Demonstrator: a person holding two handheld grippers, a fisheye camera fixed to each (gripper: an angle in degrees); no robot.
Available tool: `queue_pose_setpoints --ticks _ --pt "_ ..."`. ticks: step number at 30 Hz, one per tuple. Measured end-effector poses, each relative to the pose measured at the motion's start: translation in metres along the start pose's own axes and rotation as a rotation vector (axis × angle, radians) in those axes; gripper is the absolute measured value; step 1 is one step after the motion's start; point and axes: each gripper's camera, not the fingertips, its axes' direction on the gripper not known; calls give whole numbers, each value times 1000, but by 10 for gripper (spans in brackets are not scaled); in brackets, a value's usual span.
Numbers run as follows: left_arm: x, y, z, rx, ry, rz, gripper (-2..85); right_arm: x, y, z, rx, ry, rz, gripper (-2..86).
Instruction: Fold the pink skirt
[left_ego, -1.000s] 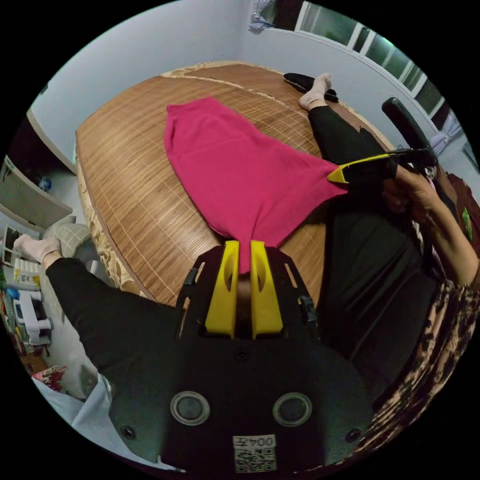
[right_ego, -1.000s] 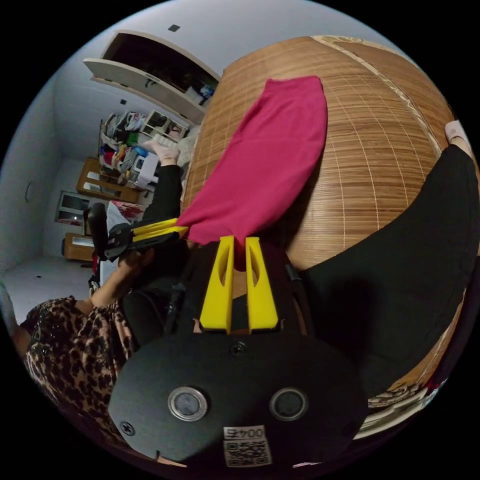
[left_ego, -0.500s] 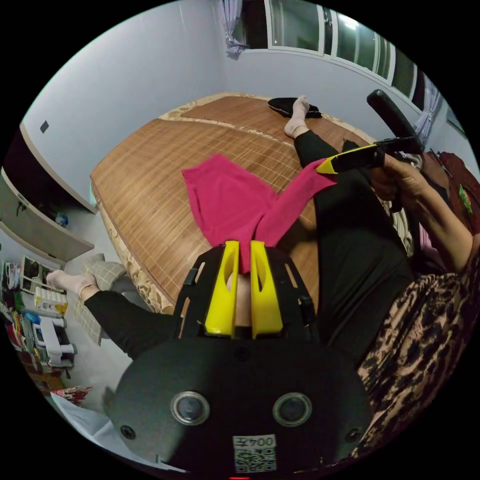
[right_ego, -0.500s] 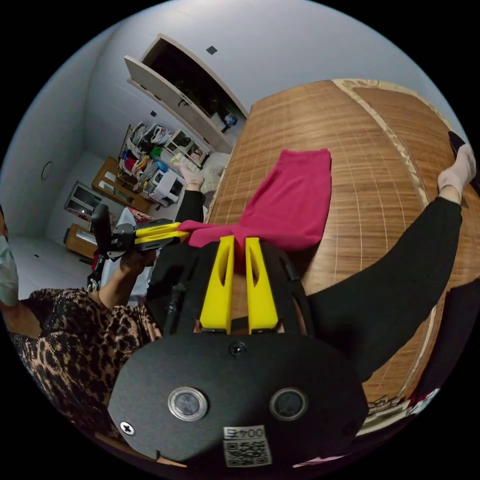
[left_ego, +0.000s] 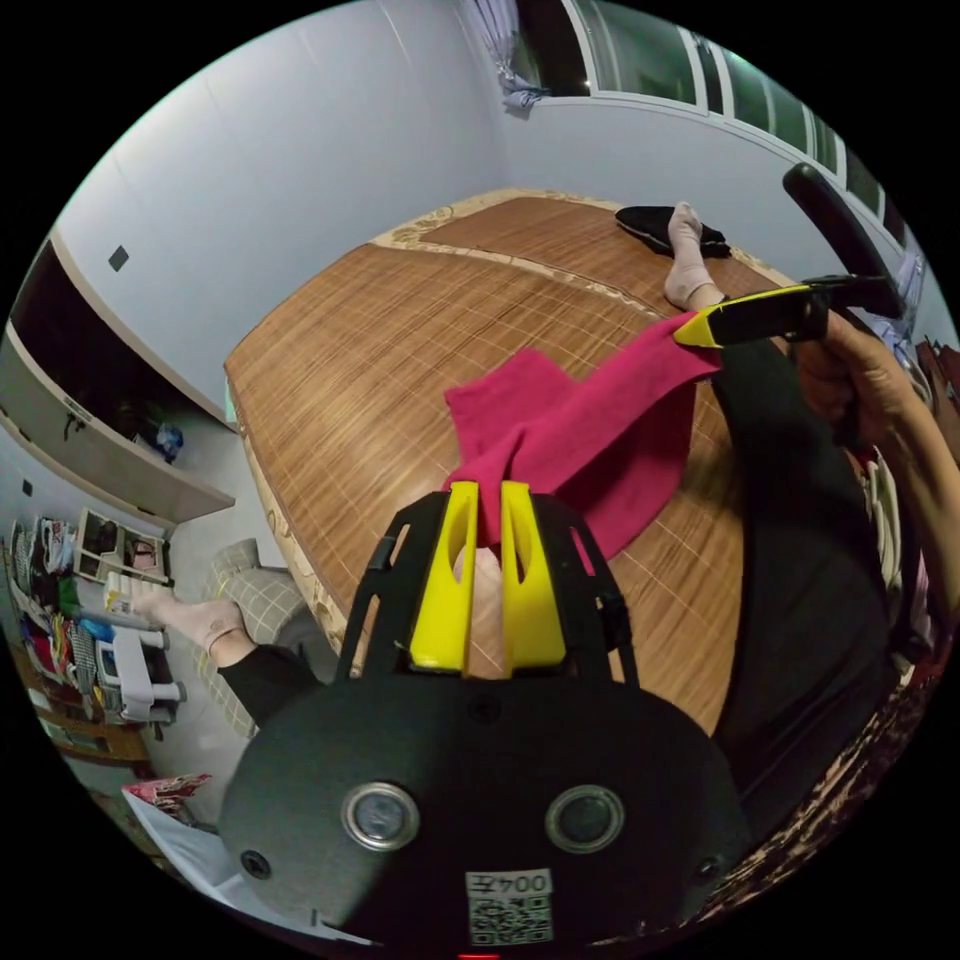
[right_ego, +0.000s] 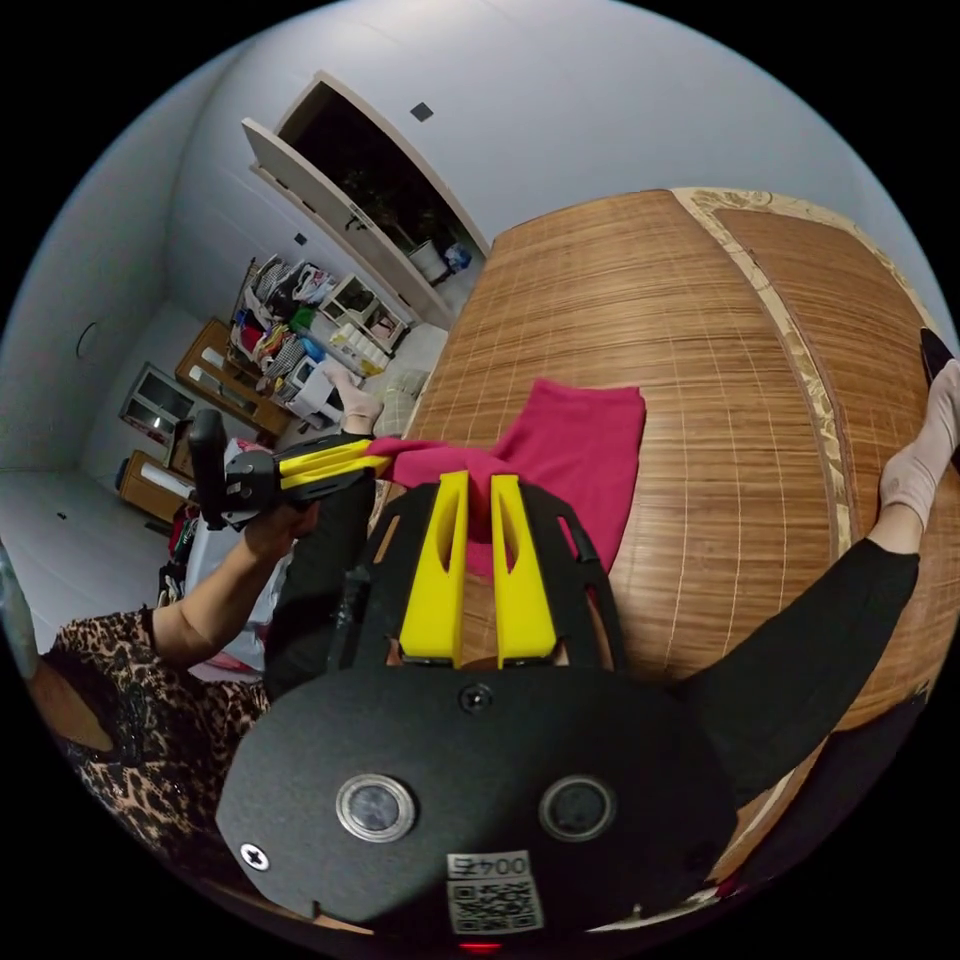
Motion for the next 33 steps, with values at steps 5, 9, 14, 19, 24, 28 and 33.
queue_pose_setpoints --ticks 5,9,14,19,24,28,33 --pt "-21 -43 40 -27 -8 -9 13 24 -51 4 -23 8 11 51" --pt "-37 -78 75 -48 -18 -2 13 50 -94 8 -41 7 37 51" --pt "-58 -114 121 -80 -6 -5 14 81 -143 15 -69 11 60 51" --pt "-80 -148 169 -114 5 -13 14 114 -190 25 -106 16 90 51" --pt "-107 -178 225 -156 29 -24 14 147 -237 36 -151 22 108 51" --pt "-124 -194 257 -179 45 -31 13 168 -265 42 -177 23 121 51" --pt "-153 -211 298 -193 75 -68 13 201 -301 46 -197 -10 169 52"
